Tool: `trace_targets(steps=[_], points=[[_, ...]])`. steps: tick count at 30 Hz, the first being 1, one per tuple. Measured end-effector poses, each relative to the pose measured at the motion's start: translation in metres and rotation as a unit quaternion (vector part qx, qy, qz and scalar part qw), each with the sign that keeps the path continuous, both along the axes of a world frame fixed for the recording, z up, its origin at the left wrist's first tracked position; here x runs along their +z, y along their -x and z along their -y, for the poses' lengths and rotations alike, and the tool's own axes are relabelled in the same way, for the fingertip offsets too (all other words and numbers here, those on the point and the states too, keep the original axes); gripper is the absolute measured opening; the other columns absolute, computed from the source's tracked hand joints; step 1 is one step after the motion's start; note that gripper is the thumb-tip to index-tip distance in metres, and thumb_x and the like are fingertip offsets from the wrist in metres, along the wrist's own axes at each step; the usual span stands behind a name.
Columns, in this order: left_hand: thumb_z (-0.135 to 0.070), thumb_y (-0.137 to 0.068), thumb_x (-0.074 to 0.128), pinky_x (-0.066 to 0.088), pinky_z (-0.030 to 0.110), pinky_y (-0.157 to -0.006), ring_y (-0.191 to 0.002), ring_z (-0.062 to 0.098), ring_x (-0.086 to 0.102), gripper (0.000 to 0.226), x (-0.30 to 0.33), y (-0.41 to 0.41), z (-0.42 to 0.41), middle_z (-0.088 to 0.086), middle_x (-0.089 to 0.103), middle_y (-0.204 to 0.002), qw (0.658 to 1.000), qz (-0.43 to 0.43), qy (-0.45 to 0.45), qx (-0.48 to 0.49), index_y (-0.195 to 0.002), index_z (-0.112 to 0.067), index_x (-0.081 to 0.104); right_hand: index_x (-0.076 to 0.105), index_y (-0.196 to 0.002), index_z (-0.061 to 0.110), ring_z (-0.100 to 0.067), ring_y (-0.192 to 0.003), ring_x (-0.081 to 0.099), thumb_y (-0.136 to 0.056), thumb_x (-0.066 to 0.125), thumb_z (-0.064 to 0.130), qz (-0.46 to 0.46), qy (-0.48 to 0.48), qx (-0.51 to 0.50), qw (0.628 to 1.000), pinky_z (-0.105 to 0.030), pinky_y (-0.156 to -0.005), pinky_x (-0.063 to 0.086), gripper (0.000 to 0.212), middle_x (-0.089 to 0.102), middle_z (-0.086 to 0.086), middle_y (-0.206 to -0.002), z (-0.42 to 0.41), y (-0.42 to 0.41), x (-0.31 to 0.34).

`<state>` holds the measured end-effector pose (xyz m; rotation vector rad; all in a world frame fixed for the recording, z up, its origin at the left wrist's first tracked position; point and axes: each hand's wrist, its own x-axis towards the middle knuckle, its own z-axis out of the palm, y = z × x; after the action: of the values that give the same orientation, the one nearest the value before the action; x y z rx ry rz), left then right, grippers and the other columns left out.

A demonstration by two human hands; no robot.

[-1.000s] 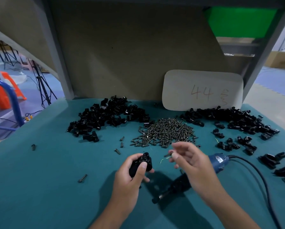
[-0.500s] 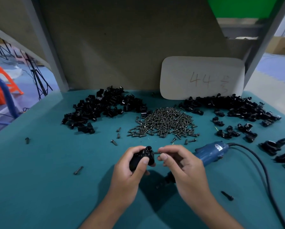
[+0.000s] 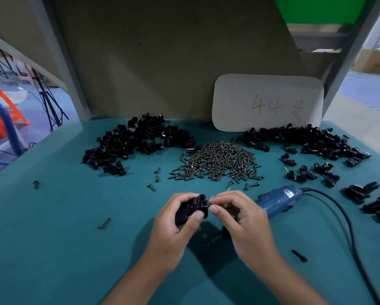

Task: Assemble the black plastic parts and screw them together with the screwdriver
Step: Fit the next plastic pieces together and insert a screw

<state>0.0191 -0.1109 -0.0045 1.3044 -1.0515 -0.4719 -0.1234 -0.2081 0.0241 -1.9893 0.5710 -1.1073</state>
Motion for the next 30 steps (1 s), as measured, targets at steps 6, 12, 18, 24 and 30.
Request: trace_targets(steps=[6, 12, 18, 24, 30], points=[[-0.062, -0.088, 0.064, 0.058, 0.050, -0.091, -0.112, 0.020, 0.065, 0.041, 0.000, -0.001, 0.002, -0.011, 0.064, -0.118, 0.999, 0.029, -0.017, 0.001, -0.122, -0.040, 0.063, 0.074, -0.090, 0.030, -0.009, -0.088, 0.067, -0.088, 0.068, 0.040, -0.013, -0.003, -0.010, 1.000, -0.011, -0.074, 0.046, 0.012, 0.068, 0.016, -0.092, 0.000, 0.000, -0.002], [-0.057, -0.089, 0.062, 0.058, 0.051, -0.083, -0.097, 0.022, 0.068, 0.031, 0.000, -0.001, 0.003, -0.011, 0.065, -0.108, 0.998, 0.058, -0.026, 0.020, -0.114, -0.040, 0.063, 0.069, -0.085, 0.039, -0.006, -0.083, 0.064, -0.088, 0.067, 0.040, -0.021, 0.017, -0.026, 0.999, -0.009, -0.069, 0.042, 0.004, 0.066, 0.017, -0.088, -0.003, 0.000, 0.000], [-0.049, -0.089, 0.061, 0.059, 0.035, -0.075, -0.087, 0.020, 0.068, 0.029, 0.000, 0.000, 0.003, -0.013, 0.063, -0.104, 0.997, 0.071, -0.024, 0.025, -0.112, -0.031, 0.065, 0.071, -0.085, 0.025, -0.005, -0.081, 0.062, -0.091, 0.063, 0.041, -0.043, 0.048, -0.042, 0.997, -0.009, -0.070, 0.041, 0.019, 0.062, 0.017, -0.081, -0.004, -0.001, -0.002], [-0.051, -0.091, 0.059, 0.054, 0.018, -0.077, -0.097, 0.010, 0.065, 0.026, 0.000, -0.002, 0.002, -0.018, 0.063, -0.107, 0.995, 0.089, -0.026, 0.042, -0.113, -0.037, 0.062, 0.073, -0.097, 0.015, -0.005, -0.085, 0.062, -0.089, 0.075, 0.021, -0.078, 0.122, -0.020, 0.989, -0.017, -0.075, 0.050, 0.011, 0.065, 0.012, -0.094, 0.001, 0.003, -0.002], [-0.054, -0.091, 0.057, 0.056, 0.038, -0.082, -0.101, 0.010, 0.063, 0.026, 0.001, 0.000, 0.000, -0.020, 0.060, -0.109, 0.991, 0.124, -0.036, 0.035, -0.114, -0.041, 0.058, 0.069, -0.094, 0.011, -0.009, -0.086, 0.059, -0.099, 0.065, 0.020, -0.102, 0.170, 0.027, 0.980, -0.022, -0.076, 0.047, 0.011, 0.060, 0.006, -0.093, 0.009, 0.008, 0.002]])
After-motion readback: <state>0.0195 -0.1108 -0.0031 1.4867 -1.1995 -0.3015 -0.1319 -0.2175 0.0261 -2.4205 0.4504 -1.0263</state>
